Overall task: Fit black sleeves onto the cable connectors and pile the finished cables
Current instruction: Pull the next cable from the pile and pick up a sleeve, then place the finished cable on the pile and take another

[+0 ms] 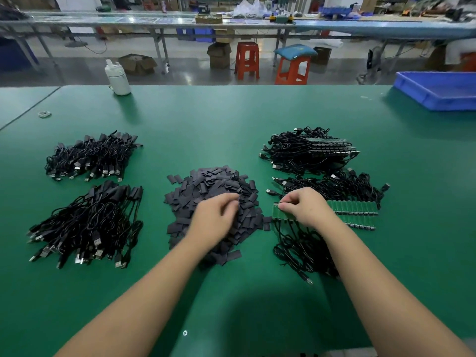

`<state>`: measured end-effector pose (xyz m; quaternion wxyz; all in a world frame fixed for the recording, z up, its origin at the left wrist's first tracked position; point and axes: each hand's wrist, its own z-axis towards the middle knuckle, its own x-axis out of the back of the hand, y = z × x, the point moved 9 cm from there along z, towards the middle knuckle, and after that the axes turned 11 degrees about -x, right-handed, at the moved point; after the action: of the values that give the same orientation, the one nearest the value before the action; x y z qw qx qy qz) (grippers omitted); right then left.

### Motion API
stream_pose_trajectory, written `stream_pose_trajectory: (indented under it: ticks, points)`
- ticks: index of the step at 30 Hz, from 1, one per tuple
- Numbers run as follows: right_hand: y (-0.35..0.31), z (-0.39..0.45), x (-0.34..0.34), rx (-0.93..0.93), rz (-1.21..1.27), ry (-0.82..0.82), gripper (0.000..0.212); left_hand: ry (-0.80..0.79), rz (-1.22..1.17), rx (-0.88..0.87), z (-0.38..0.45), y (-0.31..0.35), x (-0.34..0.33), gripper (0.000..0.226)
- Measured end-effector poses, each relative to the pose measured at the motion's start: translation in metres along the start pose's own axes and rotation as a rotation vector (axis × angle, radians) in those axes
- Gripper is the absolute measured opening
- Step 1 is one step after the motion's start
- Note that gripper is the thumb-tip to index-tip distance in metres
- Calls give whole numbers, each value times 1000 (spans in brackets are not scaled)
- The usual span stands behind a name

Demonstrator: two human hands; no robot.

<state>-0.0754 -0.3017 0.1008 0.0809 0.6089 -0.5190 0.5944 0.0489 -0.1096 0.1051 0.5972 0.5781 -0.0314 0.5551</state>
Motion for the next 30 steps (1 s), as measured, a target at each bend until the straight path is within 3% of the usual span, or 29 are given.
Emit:
stream_pose_trajectory:
  ticks: [4,7,11,23,30]
  points:
    - [-13,-15,6,78,64,-1,8,-159,-265,121,0,34,-67,38]
    - [-14,-21,8,88,19,31,9,-163,-181,102,2,42,-79,15]
    - [-14,-25,10,72,-41,117,10,-115,-94,135,3,44,-79,33]
    - [-6,-24,8,-47,-72,221,12,-24,35,160,1,54,-82,36]
    - [22,-5,36,-61,-194,221,10,122,-509,346,-2,14,-67,27]
